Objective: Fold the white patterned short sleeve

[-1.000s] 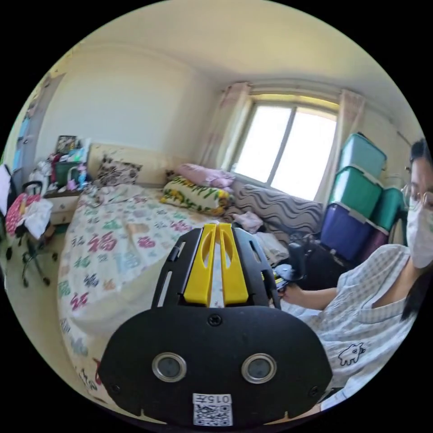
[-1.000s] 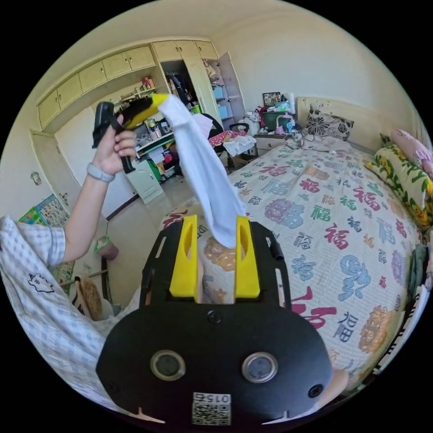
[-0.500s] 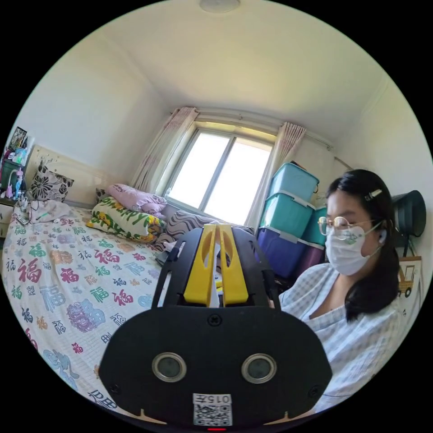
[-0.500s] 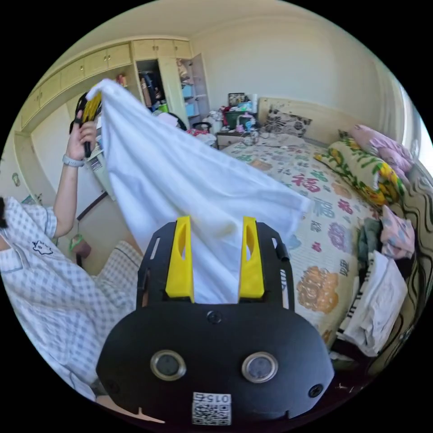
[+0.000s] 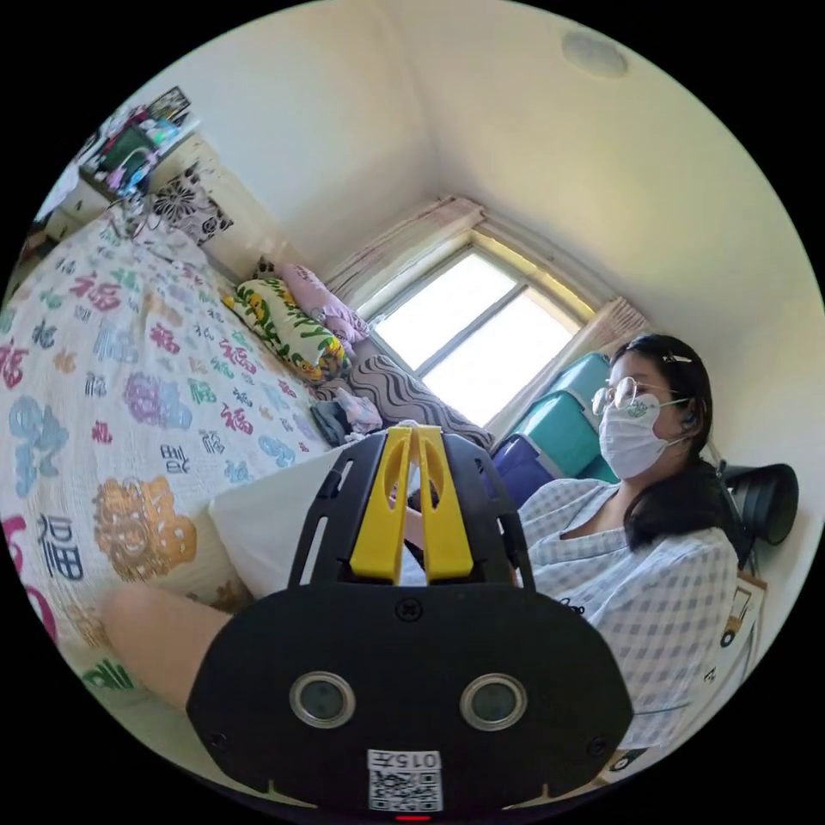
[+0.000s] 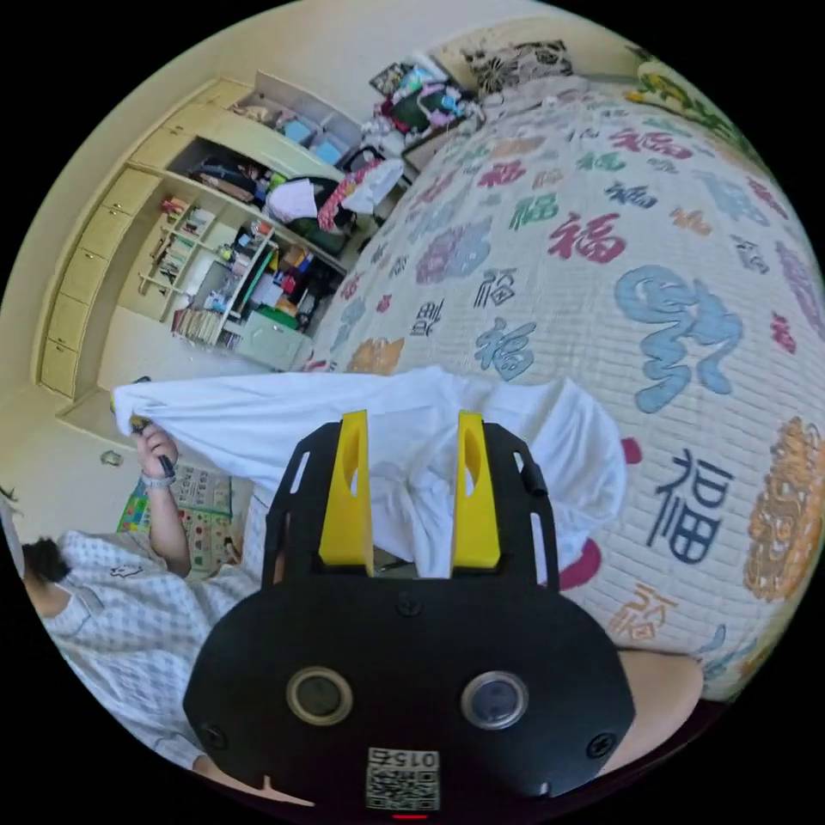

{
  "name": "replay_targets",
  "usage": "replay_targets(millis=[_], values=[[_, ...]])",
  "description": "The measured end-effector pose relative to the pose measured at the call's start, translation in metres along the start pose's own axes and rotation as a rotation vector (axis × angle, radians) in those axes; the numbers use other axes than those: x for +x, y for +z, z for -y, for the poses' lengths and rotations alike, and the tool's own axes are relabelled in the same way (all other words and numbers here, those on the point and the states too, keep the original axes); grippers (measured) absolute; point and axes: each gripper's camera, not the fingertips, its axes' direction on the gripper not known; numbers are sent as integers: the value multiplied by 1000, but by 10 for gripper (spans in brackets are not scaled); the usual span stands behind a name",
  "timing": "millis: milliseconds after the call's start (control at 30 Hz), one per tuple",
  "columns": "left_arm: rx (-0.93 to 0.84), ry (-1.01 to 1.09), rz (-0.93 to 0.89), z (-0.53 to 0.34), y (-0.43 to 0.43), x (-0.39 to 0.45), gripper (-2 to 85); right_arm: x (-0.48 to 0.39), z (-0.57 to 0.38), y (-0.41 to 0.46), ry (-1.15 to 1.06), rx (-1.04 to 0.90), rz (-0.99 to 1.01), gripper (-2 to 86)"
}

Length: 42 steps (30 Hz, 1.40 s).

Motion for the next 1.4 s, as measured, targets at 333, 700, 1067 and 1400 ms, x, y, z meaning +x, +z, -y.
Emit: replay_targets(millis=[333,700,1067,1400], values=[[48,-49,74,-7,-19,-7,-8,-16,84,69,-172,-396,-164,74],[63,-146,215,83,0,-80,-8,-44,73,-146,-202,-80,-249,-4],[200,100,206,379,152,-67,-7,-192,154,-507,-93,696,-633,-3],[18,363,234,333,150,-8,-6,-245,38,-544,-352,784,-522,-4]])
